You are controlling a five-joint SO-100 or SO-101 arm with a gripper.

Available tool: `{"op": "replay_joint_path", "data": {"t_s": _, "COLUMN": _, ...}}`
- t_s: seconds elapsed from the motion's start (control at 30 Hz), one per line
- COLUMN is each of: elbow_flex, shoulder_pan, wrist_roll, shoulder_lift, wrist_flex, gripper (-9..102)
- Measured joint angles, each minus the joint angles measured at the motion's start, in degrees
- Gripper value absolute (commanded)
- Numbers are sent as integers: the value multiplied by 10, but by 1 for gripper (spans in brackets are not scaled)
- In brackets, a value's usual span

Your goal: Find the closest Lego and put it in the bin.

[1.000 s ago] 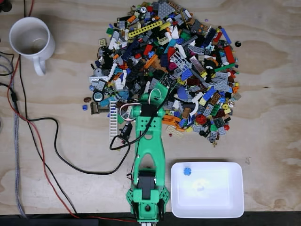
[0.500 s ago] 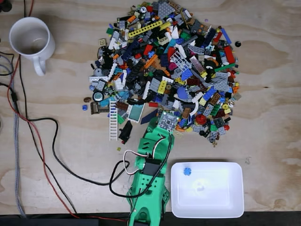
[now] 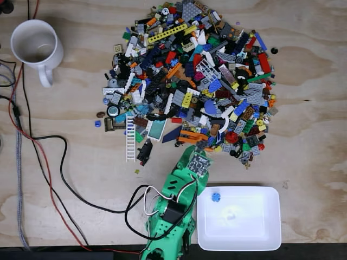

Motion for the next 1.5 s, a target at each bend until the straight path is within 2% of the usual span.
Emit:
{"op": "replay_joint_path", "data": {"t_s": 0.17, "elbow_flex": 3, "shoulder_pan": 6, "wrist_roll": -3, "shoulder_lift": 15, "wrist_flex": 26, "gripper": 0}}
{"op": "replay_joint_path", "data": {"t_s": 0.43, "elbow_flex": 3, "shoulder_pan": 1, "wrist_roll": -5, "shoulder_lift": 15, "wrist_flex": 23, "gripper": 0}}
{"op": "replay_joint_path", "data": {"t_s": 0.77, "elbow_flex": 11, "shoulder_pan": 285, "wrist_roll": -122, "shoulder_lift": 24, "wrist_flex": 18, "gripper": 0}}
{"op": "replay_joint_path", "data": {"t_s": 1.07, "elbow_flex": 60, "shoulder_pan": 630, "wrist_roll": -283, "shoulder_lift": 26, "wrist_flex": 33, "gripper": 0}}
{"op": "replay_joint_path", "data": {"t_s": 1.13, "elbow_flex": 64, "shoulder_pan": 691, "wrist_roll": -301, "shoulder_lift": 26, "wrist_flex": 33, "gripper": 7}}
{"op": "replay_joint_path", "data": {"t_s": 1.27, "elbow_flex": 68, "shoulder_pan": 742, "wrist_roll": -309, "shoulder_lift": 26, "wrist_flex": 34, "gripper": 15}}
{"op": "replay_joint_path", "data": {"t_s": 1.4, "elbow_flex": 68, "shoulder_pan": 745, "wrist_roll": -306, "shoulder_lift": 26, "wrist_flex": 33, "gripper": 18}}
{"op": "replay_joint_path", "data": {"t_s": 1.5, "elbow_flex": 62, "shoulder_pan": 715, "wrist_roll": -278, "shoulder_lift": 26, "wrist_flex": 26, "gripper": 16}}
